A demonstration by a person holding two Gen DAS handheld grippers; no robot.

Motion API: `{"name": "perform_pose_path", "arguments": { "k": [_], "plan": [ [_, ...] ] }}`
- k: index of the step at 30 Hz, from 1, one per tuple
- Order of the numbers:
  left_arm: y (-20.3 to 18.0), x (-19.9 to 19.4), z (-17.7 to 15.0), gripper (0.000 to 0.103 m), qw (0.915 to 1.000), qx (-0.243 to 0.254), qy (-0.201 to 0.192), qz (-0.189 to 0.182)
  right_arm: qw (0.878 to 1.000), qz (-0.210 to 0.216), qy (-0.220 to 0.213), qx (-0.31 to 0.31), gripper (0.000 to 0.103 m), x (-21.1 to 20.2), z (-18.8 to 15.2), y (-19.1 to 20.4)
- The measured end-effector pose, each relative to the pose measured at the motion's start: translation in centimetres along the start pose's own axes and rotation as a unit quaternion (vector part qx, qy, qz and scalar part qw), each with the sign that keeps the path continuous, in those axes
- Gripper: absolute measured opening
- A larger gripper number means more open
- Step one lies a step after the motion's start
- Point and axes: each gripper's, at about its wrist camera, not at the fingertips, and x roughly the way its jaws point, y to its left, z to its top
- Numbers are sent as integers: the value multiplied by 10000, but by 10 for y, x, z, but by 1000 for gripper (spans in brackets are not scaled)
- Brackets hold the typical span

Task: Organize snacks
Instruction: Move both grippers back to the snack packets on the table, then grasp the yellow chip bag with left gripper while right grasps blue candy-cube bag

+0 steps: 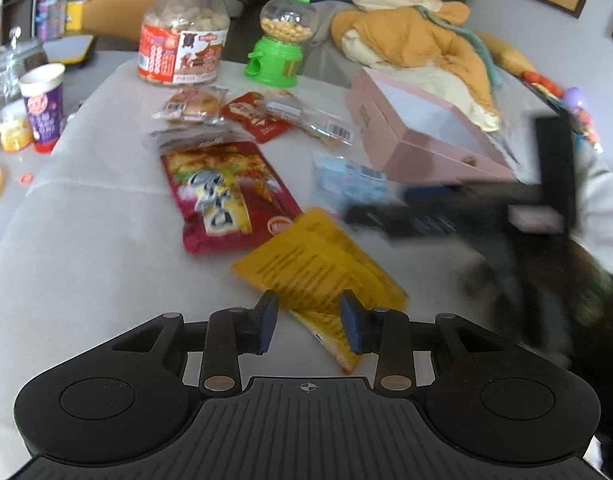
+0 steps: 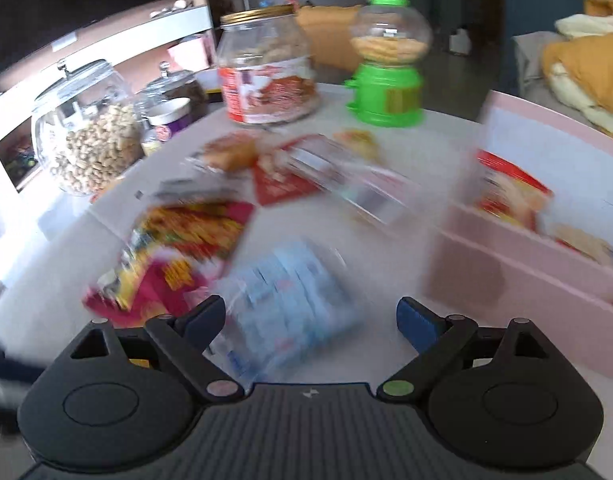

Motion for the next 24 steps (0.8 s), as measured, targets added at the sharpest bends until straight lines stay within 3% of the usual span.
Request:
{"name": "perform_pose_path", "arguments": {
  "k": [5,12,16,19,24],
  "plan": [
    [-12,30,15,40,9977,459,-194,450,9993,-347,-75,70,93,-32,-33,-26],
    [-11,37,23,40,9924,654,-341,988,9943,172,-76,1049,94,-33,-20,-50],
    [-3,29,19,40,9918,625,-311,1071,9967,-353,-71,732,94,-4,0,-33],
    [6,21,17,40,9918,537,-344,1104,9969,-436,-16,651,95,13,11,-18],
    [23,5,17,40,9922,314,-471,1111,9972,-742,9,-48,95,25,14,13]
  ]
}}
